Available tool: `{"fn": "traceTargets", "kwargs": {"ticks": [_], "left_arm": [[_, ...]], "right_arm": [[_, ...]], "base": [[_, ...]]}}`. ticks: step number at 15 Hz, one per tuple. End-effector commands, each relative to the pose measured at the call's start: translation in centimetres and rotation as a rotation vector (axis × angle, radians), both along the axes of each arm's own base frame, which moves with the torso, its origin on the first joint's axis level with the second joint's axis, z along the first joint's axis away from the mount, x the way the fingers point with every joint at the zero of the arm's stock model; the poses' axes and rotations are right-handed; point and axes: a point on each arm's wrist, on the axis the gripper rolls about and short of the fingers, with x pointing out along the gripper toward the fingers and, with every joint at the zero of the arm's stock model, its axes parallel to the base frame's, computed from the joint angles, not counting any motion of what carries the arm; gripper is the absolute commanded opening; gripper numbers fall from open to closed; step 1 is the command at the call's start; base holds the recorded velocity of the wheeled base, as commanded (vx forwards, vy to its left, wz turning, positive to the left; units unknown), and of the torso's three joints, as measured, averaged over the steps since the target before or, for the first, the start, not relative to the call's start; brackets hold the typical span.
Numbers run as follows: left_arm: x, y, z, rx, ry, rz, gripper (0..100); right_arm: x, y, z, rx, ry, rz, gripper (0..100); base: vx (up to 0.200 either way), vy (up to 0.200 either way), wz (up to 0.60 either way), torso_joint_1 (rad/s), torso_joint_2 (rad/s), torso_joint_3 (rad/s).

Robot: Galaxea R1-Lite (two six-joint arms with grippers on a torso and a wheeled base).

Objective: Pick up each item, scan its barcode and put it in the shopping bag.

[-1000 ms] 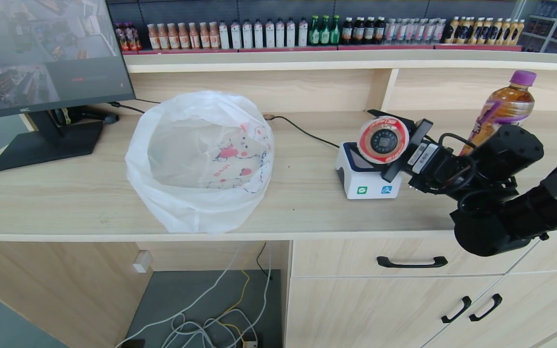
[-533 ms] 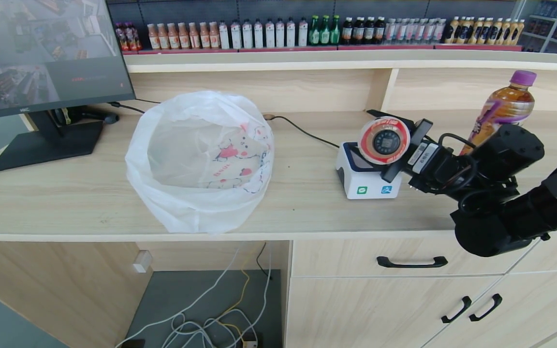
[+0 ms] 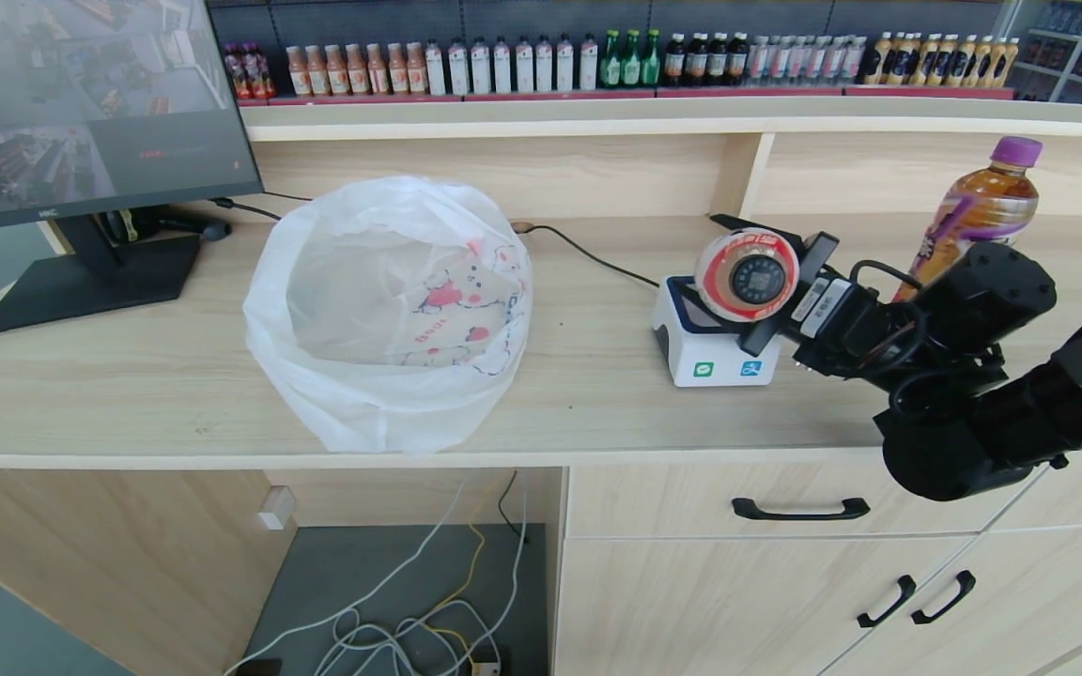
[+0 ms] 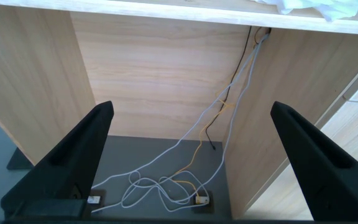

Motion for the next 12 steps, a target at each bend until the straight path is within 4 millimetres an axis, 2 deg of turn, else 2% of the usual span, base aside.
{"fn": "traceTargets", "kwargs": {"ticks": [1,8,12], "left_arm": [[0.00,0.00,0.00,0.000,0.000,0.000,100],[0.00,0.00,0.02,0.000,-0.002,0.000,100],[0.00,0.00,0.00,0.000,0.000,0.001,100]], "right_arm": [[-0.10,0.03,0.11,0.002,-0.002,-0.001,0],[-0.33,0.55,0.35,0.039,0.020,-0.017,0],[-0.15,0.97,0.26,0.117,0.088,-0.052,0]], "base": [[0.000,0.000,0.00,0.000,0.00,0.000],[0.000,0.000,0.00,0.000,0.00,0.000],[0.000,0.000,0.00,0.000,0.00,0.000]]}}
